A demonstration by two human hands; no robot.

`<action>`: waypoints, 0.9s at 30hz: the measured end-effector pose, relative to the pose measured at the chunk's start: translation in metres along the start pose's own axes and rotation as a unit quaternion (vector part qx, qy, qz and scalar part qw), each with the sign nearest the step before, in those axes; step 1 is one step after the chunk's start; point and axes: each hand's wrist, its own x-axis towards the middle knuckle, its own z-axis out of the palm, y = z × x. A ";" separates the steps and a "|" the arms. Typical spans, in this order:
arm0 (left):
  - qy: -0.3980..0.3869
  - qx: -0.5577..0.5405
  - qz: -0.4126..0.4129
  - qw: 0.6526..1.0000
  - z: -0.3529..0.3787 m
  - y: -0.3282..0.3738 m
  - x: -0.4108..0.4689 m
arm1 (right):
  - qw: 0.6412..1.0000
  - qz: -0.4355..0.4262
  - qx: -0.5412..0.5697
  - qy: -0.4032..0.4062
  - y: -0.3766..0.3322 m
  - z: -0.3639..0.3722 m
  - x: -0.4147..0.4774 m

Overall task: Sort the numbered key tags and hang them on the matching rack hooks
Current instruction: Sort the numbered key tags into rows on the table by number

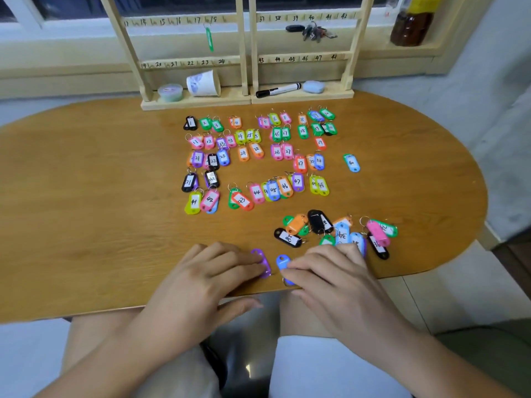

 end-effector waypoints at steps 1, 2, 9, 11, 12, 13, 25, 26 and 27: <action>0.012 0.005 0.011 1.000 0.002 0.001 -0.002 | 1.000 -0.002 0.006 0.013 0.000 0.002 -0.002; 0.027 0.009 0.019 0.999 0.004 0.002 -0.005 | 1.000 -0.002 0.013 0.025 0.000 0.003 -0.004; 0.079 0.018 0.047 0.996 0.001 0.004 -0.001 | 0.988 0.040 0.105 0.101 0.003 -0.005 0.011; 0.069 0.021 0.047 0.996 -0.001 0.001 0.006 | 0.984 0.059 0.128 0.108 0.007 -0.008 0.022; 0.061 0.023 0.051 0.997 -0.002 0.001 0.008 | 0.983 0.068 0.136 0.105 0.009 -0.009 0.026; 0.053 0.024 0.057 0.997 -0.001 0.002 0.010 | 0.981 0.081 0.146 0.102 0.010 -0.010 0.030; 0.065 -0.017 0.072 0.995 -0.002 -0.002 0.015 | 0.880 0.247 0.395 0.099 0.025 -0.028 0.064; 0.075 -0.035 0.058 0.995 -0.006 -0.004 0.019 | 0.873 0.247 0.407 0.100 0.027 -0.029 0.067; 0.088 -0.056 0.042 0.994 -0.010 -0.005 0.025 | 0.869 0.248 0.417 0.102 0.029 -0.031 0.070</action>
